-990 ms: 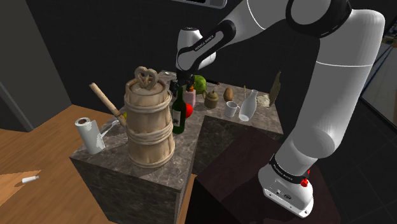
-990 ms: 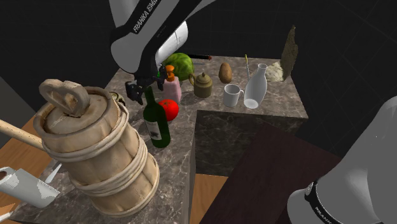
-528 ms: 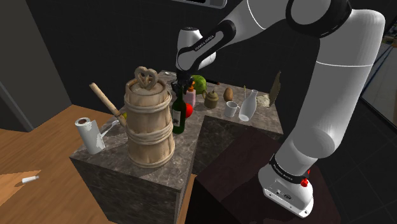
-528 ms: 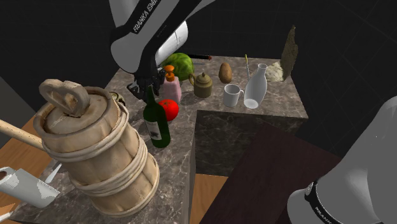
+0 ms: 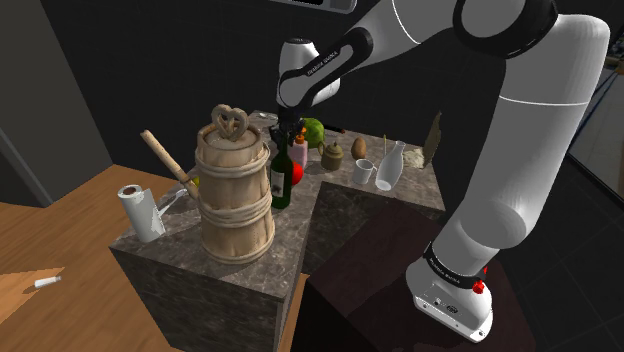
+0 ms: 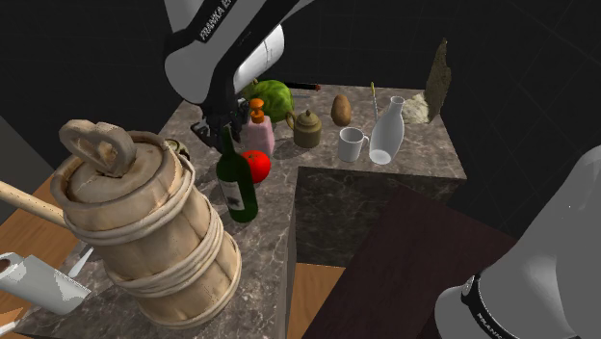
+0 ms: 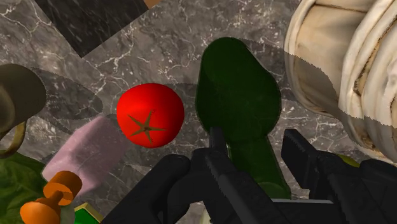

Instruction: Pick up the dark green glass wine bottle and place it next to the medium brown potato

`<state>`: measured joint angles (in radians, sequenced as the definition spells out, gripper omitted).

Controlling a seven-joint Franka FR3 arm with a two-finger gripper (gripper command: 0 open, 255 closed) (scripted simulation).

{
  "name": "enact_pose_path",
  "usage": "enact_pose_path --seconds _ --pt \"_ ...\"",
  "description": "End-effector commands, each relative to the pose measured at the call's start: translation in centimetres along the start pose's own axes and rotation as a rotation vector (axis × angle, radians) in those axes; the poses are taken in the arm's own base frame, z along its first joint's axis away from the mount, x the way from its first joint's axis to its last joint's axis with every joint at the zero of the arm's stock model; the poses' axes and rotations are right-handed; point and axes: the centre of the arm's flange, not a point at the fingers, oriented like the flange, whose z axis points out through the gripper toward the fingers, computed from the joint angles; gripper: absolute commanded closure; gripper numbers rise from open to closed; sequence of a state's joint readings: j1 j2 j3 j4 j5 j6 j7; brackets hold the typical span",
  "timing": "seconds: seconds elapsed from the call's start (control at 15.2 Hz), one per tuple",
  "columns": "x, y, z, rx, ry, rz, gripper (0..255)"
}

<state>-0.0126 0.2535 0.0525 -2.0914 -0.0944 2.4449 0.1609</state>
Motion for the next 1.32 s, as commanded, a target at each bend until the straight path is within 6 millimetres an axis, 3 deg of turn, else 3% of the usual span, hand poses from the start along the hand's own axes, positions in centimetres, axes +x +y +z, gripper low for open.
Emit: enact_pose_path --seconds 0.0,1.25 --pt "0.1 0.0 -1.1 0.0 0.0 0.0 255" --pt "1.2 0.4 -11.1 0.0 0.0 0.0 255"
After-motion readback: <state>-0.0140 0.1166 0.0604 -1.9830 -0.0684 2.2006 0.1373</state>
